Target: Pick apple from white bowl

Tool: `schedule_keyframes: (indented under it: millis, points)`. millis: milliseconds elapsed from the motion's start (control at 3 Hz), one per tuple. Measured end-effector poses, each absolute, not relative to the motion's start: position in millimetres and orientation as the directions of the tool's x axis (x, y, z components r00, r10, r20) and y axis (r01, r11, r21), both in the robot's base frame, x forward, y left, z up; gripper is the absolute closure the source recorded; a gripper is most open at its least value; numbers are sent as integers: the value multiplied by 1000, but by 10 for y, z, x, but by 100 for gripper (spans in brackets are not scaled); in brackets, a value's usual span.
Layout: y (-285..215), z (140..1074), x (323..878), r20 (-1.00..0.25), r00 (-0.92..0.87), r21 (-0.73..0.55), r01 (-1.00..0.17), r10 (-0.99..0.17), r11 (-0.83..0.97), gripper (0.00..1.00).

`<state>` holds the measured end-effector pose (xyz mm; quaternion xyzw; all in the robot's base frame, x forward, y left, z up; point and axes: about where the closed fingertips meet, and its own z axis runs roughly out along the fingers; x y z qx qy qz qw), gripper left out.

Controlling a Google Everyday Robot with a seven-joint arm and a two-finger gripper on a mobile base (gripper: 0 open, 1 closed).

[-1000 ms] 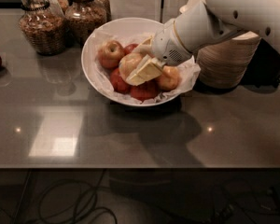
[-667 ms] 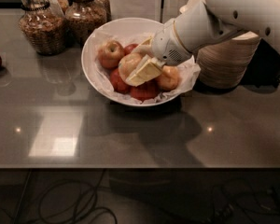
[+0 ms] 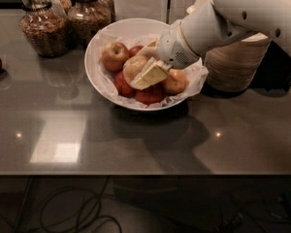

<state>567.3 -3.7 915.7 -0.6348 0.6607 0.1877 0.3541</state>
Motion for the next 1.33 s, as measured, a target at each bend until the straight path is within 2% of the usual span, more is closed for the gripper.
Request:
schedule_keyframes:
  millis: [333, 1000, 1333]
  points:
    - [-41, 9274, 5606, -732, 72, -205, -971, -677, 119, 100]
    - [-181, 10006, 5503, -783, 174, -310, -942, -597, 132, 100]
    - [-181, 10006, 5503, -783, 174, -310, -942, -597, 132, 100]
